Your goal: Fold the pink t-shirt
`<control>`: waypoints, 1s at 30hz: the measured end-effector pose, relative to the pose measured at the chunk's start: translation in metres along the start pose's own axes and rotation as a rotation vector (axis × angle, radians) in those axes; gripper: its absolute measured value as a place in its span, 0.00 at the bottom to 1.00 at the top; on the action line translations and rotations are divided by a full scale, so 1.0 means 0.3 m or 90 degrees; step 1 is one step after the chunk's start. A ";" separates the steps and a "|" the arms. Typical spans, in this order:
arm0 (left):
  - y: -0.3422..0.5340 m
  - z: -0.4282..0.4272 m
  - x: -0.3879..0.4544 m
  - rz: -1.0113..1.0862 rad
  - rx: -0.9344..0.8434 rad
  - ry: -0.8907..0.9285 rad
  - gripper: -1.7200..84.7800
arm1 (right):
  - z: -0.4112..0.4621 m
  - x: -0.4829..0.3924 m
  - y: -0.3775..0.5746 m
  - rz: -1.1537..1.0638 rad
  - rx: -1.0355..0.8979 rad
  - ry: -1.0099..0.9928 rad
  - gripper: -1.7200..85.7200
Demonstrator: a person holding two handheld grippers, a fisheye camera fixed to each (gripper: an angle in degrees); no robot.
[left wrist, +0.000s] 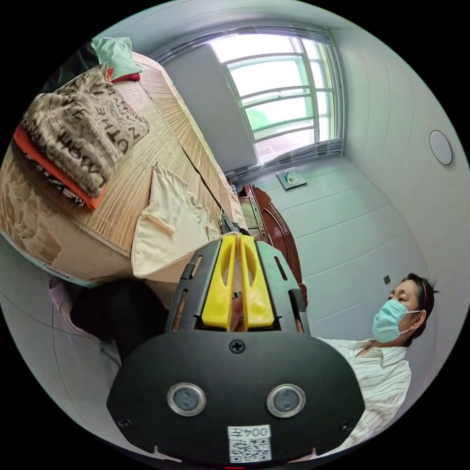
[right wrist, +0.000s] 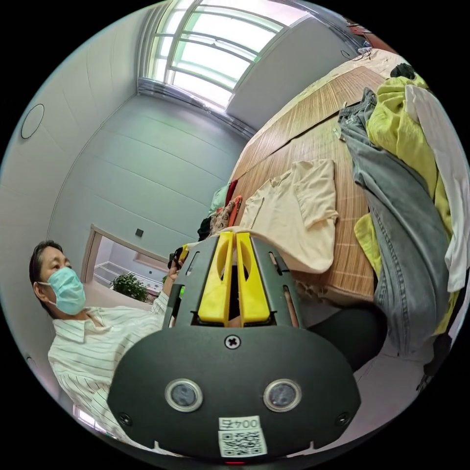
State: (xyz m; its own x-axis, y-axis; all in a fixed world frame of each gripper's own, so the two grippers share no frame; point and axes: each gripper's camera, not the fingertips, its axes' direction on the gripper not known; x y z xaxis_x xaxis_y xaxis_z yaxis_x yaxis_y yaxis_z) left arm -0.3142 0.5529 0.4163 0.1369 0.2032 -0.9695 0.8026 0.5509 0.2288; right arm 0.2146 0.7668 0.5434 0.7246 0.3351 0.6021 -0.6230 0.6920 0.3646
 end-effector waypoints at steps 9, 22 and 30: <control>-0.373 0.218 -0.122 -0.049 0.022 -0.028 0.04 | 0.076 0.142 -0.357 0.069 0.019 0.003 0.01; -0.763 0.531 -0.468 -0.159 0.000 -0.068 0.04 | 0.281 0.475 -0.745 0.177 -0.018 0.027 0.02; -0.860 0.732 -0.767 -0.255 0.009 -0.057 0.06 | 0.461 0.827 -0.860 0.315 -0.017 -0.002 0.09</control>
State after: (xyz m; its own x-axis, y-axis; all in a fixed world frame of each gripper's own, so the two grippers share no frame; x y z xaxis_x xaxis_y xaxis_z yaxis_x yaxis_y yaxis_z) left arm -0.4253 0.1861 0.5609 -0.1382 -0.0967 -0.9857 0.8108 0.5605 -0.1686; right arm 0.5143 0.5830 0.6968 0.3431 0.6253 0.7009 -0.8840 0.4672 0.0159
